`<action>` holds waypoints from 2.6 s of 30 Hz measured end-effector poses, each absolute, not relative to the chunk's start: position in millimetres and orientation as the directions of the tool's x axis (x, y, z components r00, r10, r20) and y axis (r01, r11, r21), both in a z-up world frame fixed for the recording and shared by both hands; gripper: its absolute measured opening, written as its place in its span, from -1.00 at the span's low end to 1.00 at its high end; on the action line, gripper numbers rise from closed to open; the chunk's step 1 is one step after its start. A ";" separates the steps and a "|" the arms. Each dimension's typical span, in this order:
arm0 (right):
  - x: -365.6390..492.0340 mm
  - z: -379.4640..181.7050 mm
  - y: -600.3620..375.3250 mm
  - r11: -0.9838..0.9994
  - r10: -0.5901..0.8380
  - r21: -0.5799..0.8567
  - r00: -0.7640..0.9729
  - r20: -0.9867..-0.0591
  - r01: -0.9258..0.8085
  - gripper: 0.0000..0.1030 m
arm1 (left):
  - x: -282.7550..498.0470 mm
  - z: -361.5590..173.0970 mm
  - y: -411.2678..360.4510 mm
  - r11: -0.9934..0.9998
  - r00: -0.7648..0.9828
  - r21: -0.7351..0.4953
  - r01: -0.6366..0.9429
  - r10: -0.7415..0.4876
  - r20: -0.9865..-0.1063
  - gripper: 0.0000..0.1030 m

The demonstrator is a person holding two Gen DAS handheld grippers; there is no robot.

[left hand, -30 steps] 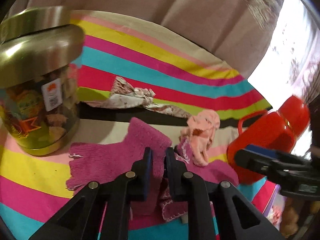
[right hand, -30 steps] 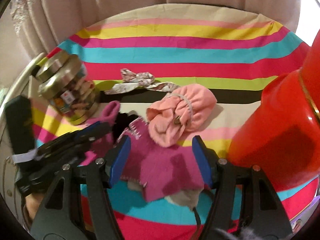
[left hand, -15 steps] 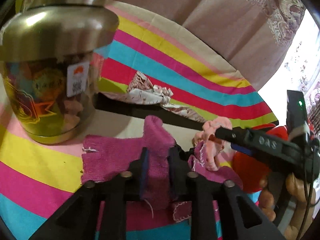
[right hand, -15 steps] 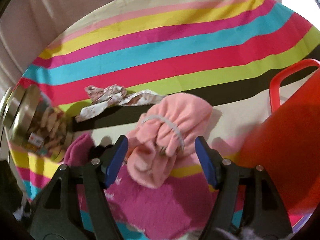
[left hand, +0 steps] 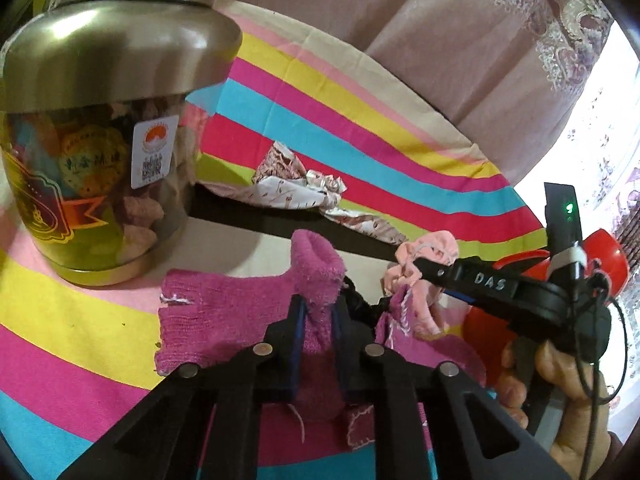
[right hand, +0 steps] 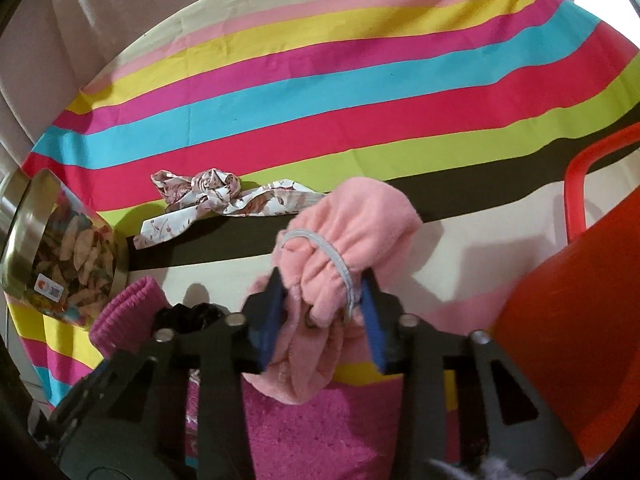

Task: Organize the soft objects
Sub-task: 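Grasp the magenta knit glove with the left tool while the right tool grasps the pink pouch, then carry the magenta glove and pink pouch into the white box and open both tools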

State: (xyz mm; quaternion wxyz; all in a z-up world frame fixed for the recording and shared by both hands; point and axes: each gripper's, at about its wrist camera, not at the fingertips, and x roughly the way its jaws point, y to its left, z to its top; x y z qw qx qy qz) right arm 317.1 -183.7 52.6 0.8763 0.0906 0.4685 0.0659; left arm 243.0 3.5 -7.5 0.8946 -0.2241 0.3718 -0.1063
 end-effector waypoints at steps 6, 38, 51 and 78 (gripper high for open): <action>305.2 64.7 -180.7 0.974 0.216 0.216 0.601 -0.770 -0.074 -0.54 | 238.3 2.4 6.7 0.869 0.736 -0.492 0.045 -0.362 -0.573 -0.80; 65.0 175.1 -380.3 0.991 0.056 0.128 0.777 -0.627 0.032 -0.54 | 147.1 125.4 -74.1 0.817 0.795 -0.460 0.348 -0.517 -0.316 -0.82; -7.9 115.2 -452.5 0.974 0.078 0.193 0.634 -0.769 0.115 -0.54 | 103.3 151.6 -163.0 0.755 0.688 -0.401 0.519 -0.647 -0.327 -0.82; -87.5 60.1 -487.9 0.975 0.189 0.219 0.403 -0.896 0.029 0.31 | 34.6 148.9 -311.9 0.597 0.438 -0.282 0.751 -0.770 -0.464 -0.82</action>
